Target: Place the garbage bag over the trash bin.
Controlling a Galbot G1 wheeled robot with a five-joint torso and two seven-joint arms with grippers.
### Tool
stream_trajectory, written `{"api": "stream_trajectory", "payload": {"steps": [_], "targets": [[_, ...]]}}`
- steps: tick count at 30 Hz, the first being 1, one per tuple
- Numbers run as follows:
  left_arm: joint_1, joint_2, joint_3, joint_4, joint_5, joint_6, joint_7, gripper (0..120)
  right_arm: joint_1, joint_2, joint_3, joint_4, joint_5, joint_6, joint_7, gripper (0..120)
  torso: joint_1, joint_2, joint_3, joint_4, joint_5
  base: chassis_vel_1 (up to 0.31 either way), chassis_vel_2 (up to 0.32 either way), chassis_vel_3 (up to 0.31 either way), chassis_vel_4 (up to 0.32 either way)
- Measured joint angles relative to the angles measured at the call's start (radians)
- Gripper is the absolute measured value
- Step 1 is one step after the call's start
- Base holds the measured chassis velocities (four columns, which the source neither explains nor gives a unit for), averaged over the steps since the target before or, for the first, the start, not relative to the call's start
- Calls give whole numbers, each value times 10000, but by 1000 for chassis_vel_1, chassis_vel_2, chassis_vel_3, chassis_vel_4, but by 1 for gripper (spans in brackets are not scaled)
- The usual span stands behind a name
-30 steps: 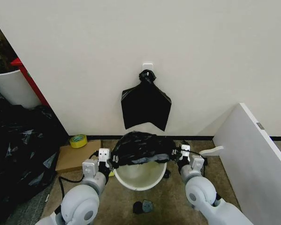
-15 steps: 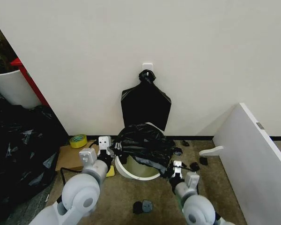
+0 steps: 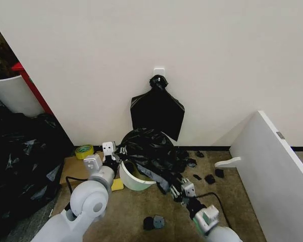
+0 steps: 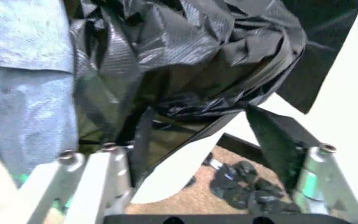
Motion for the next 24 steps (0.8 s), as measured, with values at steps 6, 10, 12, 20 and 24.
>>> {"api": "stream_trajectory", "payload": {"steps": [6,10,12,20,24], "targets": [[100,18,8,-48,144,8,31,5,28,-216,131,-196,333,-18,288,81,0,0,0,2,1,0,0,0,0],[128,28,-59,12,347,-161,107,5,291,-224,141,203,1297,-331,802,98,0,0,0,1,-1,0,0,0,0],[252,6,-62,-3,417,-185,116,5,497,-132,111,446,2167,-738,1511,100,0,0,0,1,-1,0,0,0,0],[502,-103,-41,-122,580,-240,129,5,886,334,184,1080,5184,-1218,3098,100,0,0,0,1,-1,0,0,0,0],[509,-97,-47,-126,603,-258,141,5,781,290,233,1214,5801,-929,3139,100,0,0,0,1,-1,0,0,0,0]]}}
